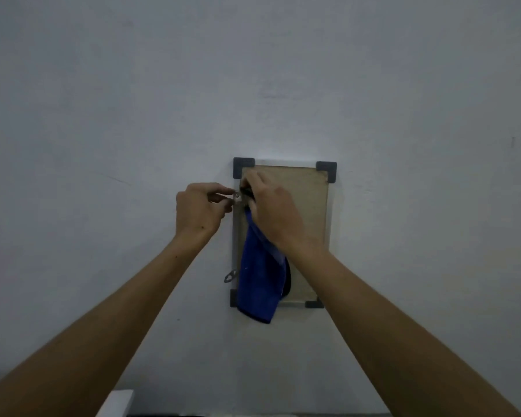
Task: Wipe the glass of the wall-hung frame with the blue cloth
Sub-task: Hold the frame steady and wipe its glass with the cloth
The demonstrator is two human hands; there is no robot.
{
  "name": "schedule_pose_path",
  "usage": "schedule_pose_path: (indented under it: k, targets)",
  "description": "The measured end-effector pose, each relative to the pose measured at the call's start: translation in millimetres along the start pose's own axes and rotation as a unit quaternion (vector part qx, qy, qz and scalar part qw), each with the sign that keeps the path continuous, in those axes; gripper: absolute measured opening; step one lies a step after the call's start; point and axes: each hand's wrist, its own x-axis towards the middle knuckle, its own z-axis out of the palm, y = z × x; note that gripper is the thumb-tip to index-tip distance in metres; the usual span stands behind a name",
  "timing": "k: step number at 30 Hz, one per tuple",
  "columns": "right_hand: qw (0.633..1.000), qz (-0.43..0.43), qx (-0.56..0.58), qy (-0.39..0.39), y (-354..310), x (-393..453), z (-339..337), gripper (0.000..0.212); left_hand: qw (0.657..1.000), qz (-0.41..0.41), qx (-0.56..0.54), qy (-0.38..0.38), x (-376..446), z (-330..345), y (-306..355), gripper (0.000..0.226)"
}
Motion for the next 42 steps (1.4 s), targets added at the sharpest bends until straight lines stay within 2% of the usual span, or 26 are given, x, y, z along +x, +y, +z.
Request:
schedule_pose_path:
  k: [5,10,16,17,20,23,31,36,39,42]
  targets:
    - [0.997,-0.006,-0.02,-0.076,3,-63,34,0.02,0.998,0.006,-0.059,-0.018,-12,-2,-4,0.024]
    - [0.987,0.009,0.007,-0.163,-2,-133,64,0.014,0.998,0.025,0.037,-0.036,-41,5,-17,0.05]
    - [0.975,0.025,0.001,-0.223,-5,-172,69,0.019,0.993,0.023,0.095,-0.064,-95,23,-39,0.063]
    - [0.975,0.025,0.002,-0.222,-5,-173,69,0.019,0.992,0.016,0.107,-0.062,-101,25,-43,0.06]
    - [0.975,0.011,0.002,-0.222,-6,-170,66,0.021,0.988,-0.023,0.143,-0.059,-111,32,-46,0.031]
    - [0.977,0.003,-0.012,-0.215,-2,-170,62,0.028,0.985,-0.047,0.155,-0.065,-114,34,-49,0.022]
    - [0.974,0.084,-0.061,-0.199,52,-198,20,0.016,0.984,-0.05,0.146,-0.085,-111,36,-55,0.026]
    - [0.975,0.114,-0.055,-0.182,65,-201,1,0.009,0.98,-0.058,0.162,-0.1,-108,33,-53,0.029]
    - [0.978,0.154,-0.036,-0.138,66,-193,-8,0.002,0.979,-0.061,0.166,-0.099,-108,32,-54,0.03]
    - [0.984,0.171,-0.032,-0.051,67,-170,-18,0.003,0.979,-0.061,0.167,-0.101,-107,32,-54,0.029]
